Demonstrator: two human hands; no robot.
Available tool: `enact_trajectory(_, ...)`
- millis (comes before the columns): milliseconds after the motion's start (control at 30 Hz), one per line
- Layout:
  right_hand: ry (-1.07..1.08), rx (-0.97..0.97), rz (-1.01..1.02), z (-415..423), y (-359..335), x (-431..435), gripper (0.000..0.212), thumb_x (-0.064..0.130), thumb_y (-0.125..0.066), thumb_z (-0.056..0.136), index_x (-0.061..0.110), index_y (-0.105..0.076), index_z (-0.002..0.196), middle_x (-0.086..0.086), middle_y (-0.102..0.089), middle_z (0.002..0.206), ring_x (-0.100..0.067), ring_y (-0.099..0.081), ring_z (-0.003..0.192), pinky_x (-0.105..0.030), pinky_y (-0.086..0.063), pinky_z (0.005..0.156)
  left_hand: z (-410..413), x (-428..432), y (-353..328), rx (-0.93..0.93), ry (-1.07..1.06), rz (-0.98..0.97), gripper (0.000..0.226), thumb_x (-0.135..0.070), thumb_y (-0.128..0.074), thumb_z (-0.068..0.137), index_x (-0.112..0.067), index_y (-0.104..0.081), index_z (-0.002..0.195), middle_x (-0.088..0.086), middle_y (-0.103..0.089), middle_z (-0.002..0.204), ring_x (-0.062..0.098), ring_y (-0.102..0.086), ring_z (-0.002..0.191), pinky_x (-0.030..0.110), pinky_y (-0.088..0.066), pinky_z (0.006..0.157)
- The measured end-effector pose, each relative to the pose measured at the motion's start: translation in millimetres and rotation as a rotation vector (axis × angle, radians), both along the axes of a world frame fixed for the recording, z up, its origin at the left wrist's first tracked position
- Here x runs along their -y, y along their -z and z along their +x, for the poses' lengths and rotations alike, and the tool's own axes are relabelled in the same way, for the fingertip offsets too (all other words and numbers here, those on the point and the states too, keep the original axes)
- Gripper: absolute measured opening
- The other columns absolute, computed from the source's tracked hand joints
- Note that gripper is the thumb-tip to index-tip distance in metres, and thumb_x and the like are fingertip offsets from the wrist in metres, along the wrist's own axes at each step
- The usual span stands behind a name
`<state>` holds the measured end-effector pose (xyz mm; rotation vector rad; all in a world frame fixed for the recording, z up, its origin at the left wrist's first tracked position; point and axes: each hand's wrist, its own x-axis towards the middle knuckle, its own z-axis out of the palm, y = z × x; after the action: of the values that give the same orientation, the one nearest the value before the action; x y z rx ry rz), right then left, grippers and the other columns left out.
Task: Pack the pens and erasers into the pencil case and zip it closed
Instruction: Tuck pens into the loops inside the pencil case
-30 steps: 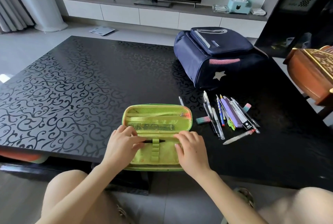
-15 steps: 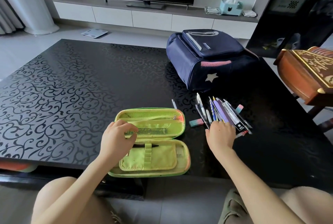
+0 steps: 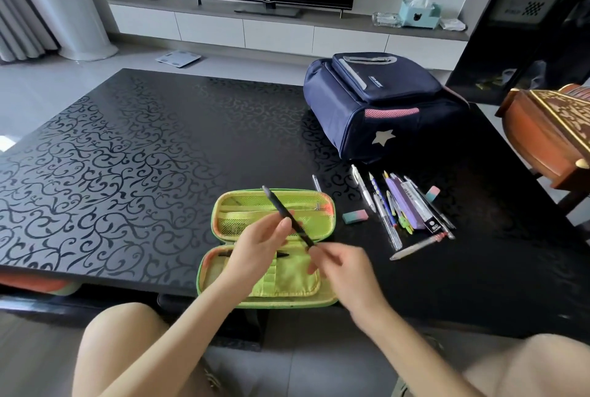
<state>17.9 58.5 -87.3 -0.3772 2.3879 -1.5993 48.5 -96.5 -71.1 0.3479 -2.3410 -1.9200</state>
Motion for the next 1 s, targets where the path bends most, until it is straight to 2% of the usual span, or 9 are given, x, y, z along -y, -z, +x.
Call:
enact_trajectory(100,-0.119,0.105,-0.099,15,3,16,0.026,0.030,-0.058,0.090,0.012,-0.073,0.081,0.003,-0.070,0.071,0.000,-0.057,0.060,-0.018,-0.045,0.064,15,-5,-4,-0.063,-0.132,0.386,0.018,-0.013,-0.049,0.093,-0.010,-0.064,0.103,0.005,-0.071,0.081,0.020,-0.067,0.082,0.028,-0.055,0.073)
enact_trajectory(167,-0.155,-0.063,0.041,14,15,17,0.040,0.051,-0.053,0.085,0.019,-0.074,0.095,0.009,-0.073,0.087,0.000,-0.063,0.080,-0.020,-0.048,0.076,25,7,-4,-0.096,-0.190,0.329,0.017,-0.011,-0.053,0.091,-0.010,-0.065,0.103,0.006,-0.069,0.075,0.015,-0.066,0.074,0.021,-0.053,0.068)
enact_trajectory(267,-0.085,-0.602,0.426,4,41,7,0.045,0.054,-0.046,0.085,0.021,-0.071,0.102,0.010,-0.071,0.096,-0.013,-0.064,0.090,-0.031,-0.047,0.078,37,48,9,-0.171,-0.208,-0.359,0.023,-0.010,-0.064,0.085,-0.017,-0.068,0.107,-0.006,-0.064,0.075,0.005,-0.056,0.069,0.012,-0.045,0.065)
enact_trajectory(333,-0.072,-0.763,0.529,-3,54,-1,0.037,0.043,-0.049,0.084,0.017,-0.071,0.099,0.006,-0.070,0.098,-0.018,-0.063,0.091,-0.033,-0.047,0.079,45,78,23,-0.232,-0.087,-0.821,0.027,-0.011,-0.071,0.078,-0.016,-0.071,0.105,-0.010,-0.056,0.074,0.006,-0.043,0.072,0.014,-0.037,0.067)
enact_trajectory(533,-0.106,-0.842,0.601,-3,67,-5,0.029,0.031,-0.046,0.087,0.017,-0.071,0.089,-0.002,-0.066,0.105,-0.023,-0.059,0.098,-0.036,-0.046,0.086,51,102,48,-0.259,0.135,-1.176,0.020,-0.018,-0.073,0.073,-0.020,-0.075,0.093,-0.004,-0.058,0.070,0.013,-0.037,0.071,0.024,-0.045,0.053)
enact_trajectory(633,-0.113,-0.829,0.598,-3,67,-4,0.029,0.030,-0.045,0.086,0.018,-0.071,0.088,-0.002,-0.065,0.105,-0.024,-0.059,0.098,-0.037,-0.047,0.085,38,95,53,-0.327,0.184,-1.230,0.016,-0.016,-0.075,0.070,-0.018,-0.076,0.086,-0.004,-0.059,0.066,0.015,-0.038,0.070,0.027,-0.047,0.049)
enact_trajectory(767,-0.127,-0.804,0.593,-3,68,-5,0.029,0.030,-0.045,0.086,0.018,-0.071,0.090,-0.003,-0.065,0.106,-0.024,-0.058,0.099,-0.037,-0.048,0.084,24,82,55,-0.296,0.256,-1.249,0.029,-0.017,-0.088,0.055,-0.017,-0.071,0.078,-0.006,-0.062,0.066,0.020,-0.058,0.064,0.027,-0.052,0.053)
enact_trajectory(867,-0.123,-0.789,0.560,-4,71,-4,0.029,0.029,-0.045,0.086,0.016,-0.071,0.090,-0.004,-0.063,0.107,-0.025,-0.056,0.101,-0.038,-0.049,0.083,16,80,53,-0.266,0.301,-1.205,0.032,-0.014,-0.088,0.053,-0.015,-0.062,0.071,-0.006,-0.062,0.064,0.018,-0.056,0.062,0.024,-0.051,0.053)
enact_trajectory(1000,-0.092,-0.730,0.467,-5,80,-4,0.029,0.030,-0.045,0.085,0.015,-0.069,0.094,-0.004,-0.060,0.110,-0.020,-0.047,0.109,-0.036,-0.044,0.088,12,89,53,-0.265,0.320,-1.029,0.019,-0.017,-0.082,0.064,-0.015,-0.069,0.078,-0.005,-0.064,0.076,0.007,-0.045,0.079,0.033,-0.054,0.065)
